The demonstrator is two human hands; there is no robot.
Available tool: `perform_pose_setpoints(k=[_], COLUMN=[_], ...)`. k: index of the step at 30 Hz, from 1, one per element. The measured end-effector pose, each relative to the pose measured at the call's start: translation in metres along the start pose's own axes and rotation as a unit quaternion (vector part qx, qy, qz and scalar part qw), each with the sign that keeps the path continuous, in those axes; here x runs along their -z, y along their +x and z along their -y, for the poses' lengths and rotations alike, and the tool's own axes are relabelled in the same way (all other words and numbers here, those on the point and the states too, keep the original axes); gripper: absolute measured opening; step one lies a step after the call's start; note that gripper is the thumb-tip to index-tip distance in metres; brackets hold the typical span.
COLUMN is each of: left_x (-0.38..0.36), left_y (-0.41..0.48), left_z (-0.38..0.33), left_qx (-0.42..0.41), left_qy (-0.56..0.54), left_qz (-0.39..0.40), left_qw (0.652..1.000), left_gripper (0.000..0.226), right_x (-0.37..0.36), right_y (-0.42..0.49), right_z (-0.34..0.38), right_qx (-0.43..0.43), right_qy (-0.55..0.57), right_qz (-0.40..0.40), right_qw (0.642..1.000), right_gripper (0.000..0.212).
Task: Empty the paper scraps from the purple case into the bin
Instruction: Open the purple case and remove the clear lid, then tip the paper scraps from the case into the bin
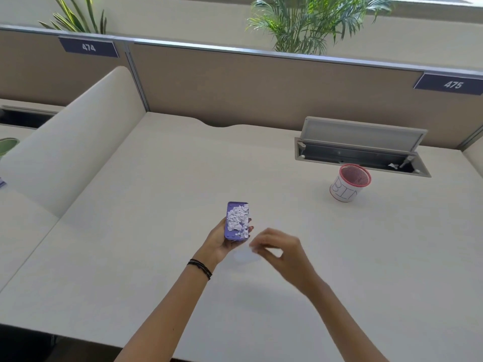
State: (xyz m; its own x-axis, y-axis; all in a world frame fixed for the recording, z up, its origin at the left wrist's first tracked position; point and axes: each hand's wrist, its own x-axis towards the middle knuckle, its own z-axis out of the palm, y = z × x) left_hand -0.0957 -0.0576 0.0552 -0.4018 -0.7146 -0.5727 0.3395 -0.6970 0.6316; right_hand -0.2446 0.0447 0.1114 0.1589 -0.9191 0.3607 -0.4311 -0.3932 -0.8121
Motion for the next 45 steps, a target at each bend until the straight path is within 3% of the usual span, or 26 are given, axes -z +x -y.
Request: perform_pose_setpoints(k=[5,11,22,30,33,36,40,45], left_x=[0.009,0.007,-0.004,-0.011,-0.014,-0.020,-0.035,-0.059], left_y=[-0.003,-0.009,-0.012,-0.012,-0.010,-0.009,-0.007,-0.001], left_z=[-0.007,-0.009,-0.012,-0.013,-0.013,-0.012,-0.008,-0.003], left_qx=[-0.023,-0.030,-0.036,-0.036,-0.034,-0.041,-0.049,-0.055], left_qy=[-0.030,-0.039,-0.041,-0.036,-0.038,-0.036,-0.046,-0.063], left_qz=[0.001,0.006,0.016,0.023,0.024,0.026,0.031,0.040], left_qw=[0.999,0.999,0.998,0.998,0.998,0.998,0.997,0.996], left_gripper=[0.031,0.030,0.032,0.031,0.029,0.028,0.028,0.032], right_x=[-0.044,-0.082,-0.105,-0.103,-0.094,-0.074,-0.046,-0.025], right_y=[-0.036,-0.060,-0.079,-0.085,-0.079,-0.060,-0.025,0.009], right_z=[-0.027,-0.053,-0.079,-0.086,-0.081,-0.071,-0.050,-0.035], right_qx=[0.073,0.166,0.139,0.115,0.111,0.058,-0.046,-0.144], right_qy=[-0.133,-0.256,-0.263,-0.247,-0.253,-0.215,-0.117,0.048], right_qz=[0.058,0.165,0.196,0.195,0.134,-0.023,-0.220,-0.296], right_qw=[0.987,0.938,0.934,0.942,0.952,0.975,0.967,0.943], right_gripper=[0.007,0.014,0.030,0.018,0.006,0.017,0.028,0.049])
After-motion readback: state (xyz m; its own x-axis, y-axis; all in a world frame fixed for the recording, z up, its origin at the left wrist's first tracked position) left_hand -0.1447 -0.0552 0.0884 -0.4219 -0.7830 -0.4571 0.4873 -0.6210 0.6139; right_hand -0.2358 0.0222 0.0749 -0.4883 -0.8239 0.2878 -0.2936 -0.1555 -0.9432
